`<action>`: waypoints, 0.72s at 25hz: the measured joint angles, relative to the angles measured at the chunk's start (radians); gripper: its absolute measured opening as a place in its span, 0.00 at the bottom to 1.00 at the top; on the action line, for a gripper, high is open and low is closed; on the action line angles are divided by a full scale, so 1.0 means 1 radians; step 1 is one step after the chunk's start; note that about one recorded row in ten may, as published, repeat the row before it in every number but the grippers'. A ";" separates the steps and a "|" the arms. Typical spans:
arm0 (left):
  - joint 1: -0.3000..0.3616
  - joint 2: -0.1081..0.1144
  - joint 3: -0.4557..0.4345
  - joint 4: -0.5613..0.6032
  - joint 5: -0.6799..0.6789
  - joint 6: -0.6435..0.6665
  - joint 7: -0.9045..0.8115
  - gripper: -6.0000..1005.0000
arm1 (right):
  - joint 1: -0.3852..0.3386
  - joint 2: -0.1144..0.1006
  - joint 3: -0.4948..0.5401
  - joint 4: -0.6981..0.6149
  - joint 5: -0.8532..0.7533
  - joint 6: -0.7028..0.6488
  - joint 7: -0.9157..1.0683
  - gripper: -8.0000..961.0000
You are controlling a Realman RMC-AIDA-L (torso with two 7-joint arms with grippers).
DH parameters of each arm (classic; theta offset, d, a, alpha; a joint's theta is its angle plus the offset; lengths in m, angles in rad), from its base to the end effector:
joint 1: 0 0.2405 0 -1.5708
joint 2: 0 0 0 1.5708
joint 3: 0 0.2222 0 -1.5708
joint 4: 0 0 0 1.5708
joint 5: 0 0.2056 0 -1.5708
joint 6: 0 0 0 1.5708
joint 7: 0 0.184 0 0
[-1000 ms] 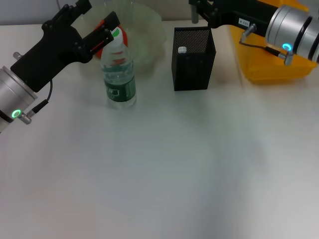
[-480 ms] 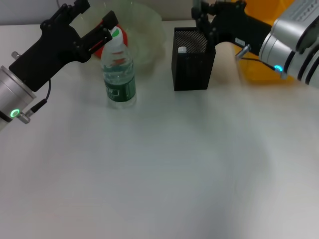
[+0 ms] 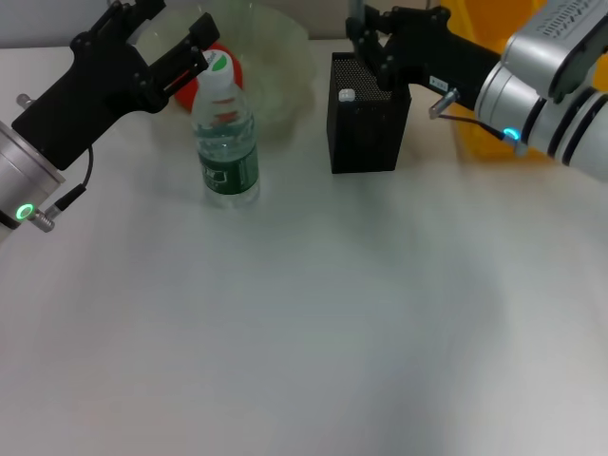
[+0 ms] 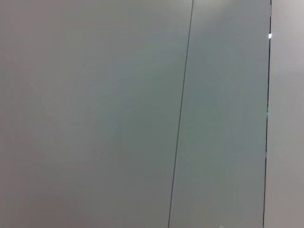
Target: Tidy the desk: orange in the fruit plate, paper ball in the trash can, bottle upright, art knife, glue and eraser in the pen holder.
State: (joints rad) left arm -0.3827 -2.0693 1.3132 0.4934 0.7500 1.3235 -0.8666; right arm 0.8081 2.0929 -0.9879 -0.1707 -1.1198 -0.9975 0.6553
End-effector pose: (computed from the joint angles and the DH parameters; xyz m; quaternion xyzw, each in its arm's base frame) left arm -0.1888 0.3530 0.0073 -0.8022 -0.1598 -0.4603 0.3451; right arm 0.1621 0.4234 -0.0589 -0.8772 0.1172 0.2898 0.3643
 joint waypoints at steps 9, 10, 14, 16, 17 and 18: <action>0.001 0.000 0.000 -0.001 0.000 0.000 0.000 0.81 | 0.020 0.000 0.001 0.018 0.000 0.034 -0.009 0.17; 0.001 0.000 0.000 -0.001 0.000 0.000 0.000 0.81 | 0.021 0.000 0.001 0.018 0.000 0.038 -0.006 0.17; 0.000 0.000 0.000 -0.001 0.000 0.000 0.000 0.81 | 0.023 -0.001 0.000 0.019 0.000 0.052 -0.002 0.17; 0.000 0.000 0.000 -0.001 0.000 0.000 0.000 0.81 | 0.023 -0.001 0.000 0.020 0.000 0.055 -0.002 0.17; -0.001 -0.001 0.000 -0.001 0.000 -0.001 0.000 0.81 | 0.023 -0.001 0.000 0.020 0.000 0.055 -0.002 0.17; -0.001 -0.001 0.000 -0.001 0.000 -0.001 0.000 0.81 | 0.023 -0.001 0.000 0.020 0.000 0.054 -0.001 0.17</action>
State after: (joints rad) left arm -0.3835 -2.0703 1.3130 0.4923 0.7500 1.3226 -0.8666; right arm 0.8311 2.0923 -0.9879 -0.1508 -1.1194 -0.9436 0.6547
